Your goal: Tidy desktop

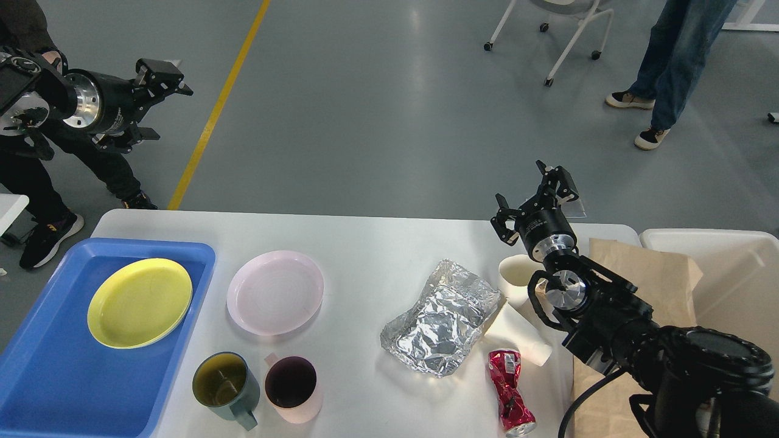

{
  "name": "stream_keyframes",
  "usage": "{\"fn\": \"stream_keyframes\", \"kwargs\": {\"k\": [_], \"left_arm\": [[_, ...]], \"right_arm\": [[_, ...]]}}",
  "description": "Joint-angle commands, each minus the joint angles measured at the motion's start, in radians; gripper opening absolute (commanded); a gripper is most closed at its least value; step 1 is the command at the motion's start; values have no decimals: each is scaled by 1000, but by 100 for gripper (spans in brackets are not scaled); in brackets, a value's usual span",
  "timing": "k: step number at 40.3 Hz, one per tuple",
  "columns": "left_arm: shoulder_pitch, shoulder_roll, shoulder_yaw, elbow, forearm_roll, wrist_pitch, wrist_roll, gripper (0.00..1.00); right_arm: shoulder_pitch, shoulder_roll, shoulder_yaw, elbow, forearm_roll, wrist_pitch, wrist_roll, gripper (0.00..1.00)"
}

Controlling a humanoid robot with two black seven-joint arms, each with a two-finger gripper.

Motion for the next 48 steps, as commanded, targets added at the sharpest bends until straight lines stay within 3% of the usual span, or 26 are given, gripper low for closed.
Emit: {"fn": "stream_keyframes", "kwargs": {"k": [1,30,48], "left_arm": [[4,10,1,0,0,-1,1,100],[11,8,15,-14,-12,-60,-2,100],[-12,64,95,-71,11,-37,21,100]], "right_arm": [[0,0,0,0,0,0,0,100],[0,0,0,0,0,0,0,100],[0,0,0,0,0,0,0,100]]}}
